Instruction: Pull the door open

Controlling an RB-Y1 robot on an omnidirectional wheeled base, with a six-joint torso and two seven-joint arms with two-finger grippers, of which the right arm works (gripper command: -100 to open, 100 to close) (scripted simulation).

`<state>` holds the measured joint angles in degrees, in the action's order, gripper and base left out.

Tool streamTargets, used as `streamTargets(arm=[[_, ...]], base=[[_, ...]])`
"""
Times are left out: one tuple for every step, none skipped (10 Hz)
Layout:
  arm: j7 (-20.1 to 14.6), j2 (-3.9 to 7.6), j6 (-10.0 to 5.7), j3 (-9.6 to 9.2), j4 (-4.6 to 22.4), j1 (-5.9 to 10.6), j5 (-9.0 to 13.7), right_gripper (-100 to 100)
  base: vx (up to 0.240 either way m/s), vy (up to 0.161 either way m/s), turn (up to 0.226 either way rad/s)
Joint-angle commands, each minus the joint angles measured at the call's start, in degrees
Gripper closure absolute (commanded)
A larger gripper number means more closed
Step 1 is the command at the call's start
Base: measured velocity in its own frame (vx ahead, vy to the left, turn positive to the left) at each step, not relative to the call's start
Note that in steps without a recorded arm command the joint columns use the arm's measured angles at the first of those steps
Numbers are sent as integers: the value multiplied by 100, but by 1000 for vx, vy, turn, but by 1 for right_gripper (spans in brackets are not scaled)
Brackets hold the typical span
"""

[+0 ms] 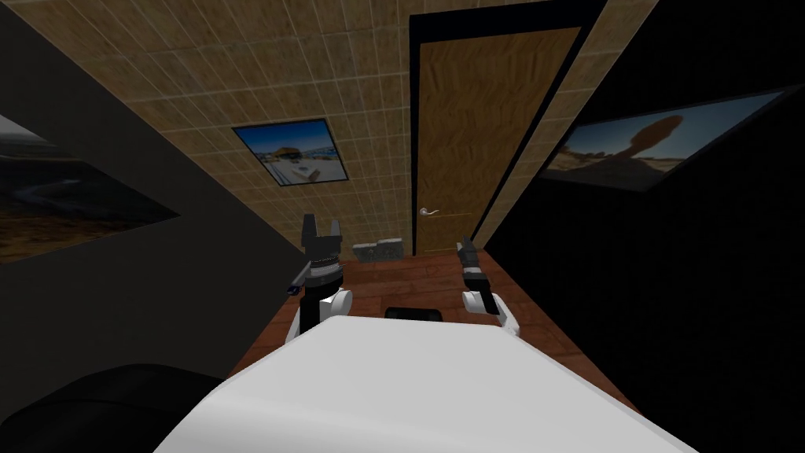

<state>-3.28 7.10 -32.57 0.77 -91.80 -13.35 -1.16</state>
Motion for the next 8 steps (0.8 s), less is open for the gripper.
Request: streamTargets(arm=[[-53, 40, -17, 17, 197, 83, -31, -100], [-82, 64, -34, 28, 333, 145, -50, -100], [-111, 88, -51, 40, 469, 206, -69, -100], [-140, 111, -68, 51, 605, 267, -88, -100], [-169, 134, -85, 63, 741, 329, -107, -100], [-198, 155, -102, 74, 877, 390, -126, -100], [-227, 177, -119, 86, 1013, 451, -145, -100], [-256, 199, -136, 97, 1150, 513, -164, -100]], base=[[94, 29, 28], [110, 26, 26], [108, 14, 26], [106, 10, 20], [97, 22, 20], [99, 8, 25], [103, 6, 29], [101, 13, 27]])
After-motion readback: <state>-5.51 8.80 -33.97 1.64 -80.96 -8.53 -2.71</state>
